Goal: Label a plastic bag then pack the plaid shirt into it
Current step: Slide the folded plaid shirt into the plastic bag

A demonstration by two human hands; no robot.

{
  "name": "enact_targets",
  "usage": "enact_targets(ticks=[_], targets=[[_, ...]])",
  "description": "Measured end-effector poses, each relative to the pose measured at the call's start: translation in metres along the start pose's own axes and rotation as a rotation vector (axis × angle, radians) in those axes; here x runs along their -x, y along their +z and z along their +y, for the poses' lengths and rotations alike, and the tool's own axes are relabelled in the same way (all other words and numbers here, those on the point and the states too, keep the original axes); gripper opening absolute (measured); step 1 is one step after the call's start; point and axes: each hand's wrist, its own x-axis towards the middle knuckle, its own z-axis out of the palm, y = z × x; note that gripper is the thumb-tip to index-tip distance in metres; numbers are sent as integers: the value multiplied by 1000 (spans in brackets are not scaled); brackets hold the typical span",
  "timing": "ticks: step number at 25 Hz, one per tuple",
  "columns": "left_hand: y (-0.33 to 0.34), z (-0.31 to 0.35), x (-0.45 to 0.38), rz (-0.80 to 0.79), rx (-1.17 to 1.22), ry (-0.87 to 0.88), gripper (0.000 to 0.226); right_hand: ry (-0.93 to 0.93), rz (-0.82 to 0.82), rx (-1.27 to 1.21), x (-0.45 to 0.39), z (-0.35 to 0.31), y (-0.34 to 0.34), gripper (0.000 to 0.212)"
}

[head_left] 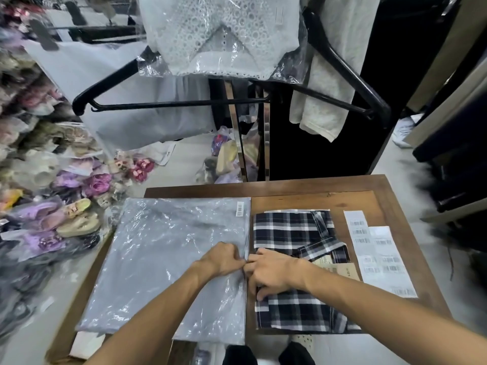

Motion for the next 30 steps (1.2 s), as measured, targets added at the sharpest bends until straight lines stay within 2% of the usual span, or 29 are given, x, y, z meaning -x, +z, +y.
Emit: enact_targets(ticks=[2,5,9,11,14,17,19,22,25,28,30], targets=[[-1,-8,0,-13,48,21,23,-3,-32,-66,-3,3,-2,19],[-4,-14,6,5,44,62,17,5,-55,-328,0,15,-8,9],[-7,-15,12,-6,37,104,17,67,92,-636,6,34,-12,6],[-9,-16,14,-10,84,98,16,144,144,-693,4,40,-10,11],[-14,-18,22,0,169,78,16,412,199,-571,-5,40,-1,20],[-18,-19,30,55,226,68,15,572,216,-253,-17,30,8,31],[-23,-15,38,114,219,70,21,590,264,-149,-22,25,14,36],[-39,-6,50,310,100,86,32,619,328,-142,-24,23,18,37],[-65,1,64,483,78,68,33,620,344,-115,-24,20,24,36],[-90,4,76,581,144,73,31,626,350,-98,-24,18,24,34],[-98,5,77,558,74,68,33,613,366,-73,-28,16,18,32]])
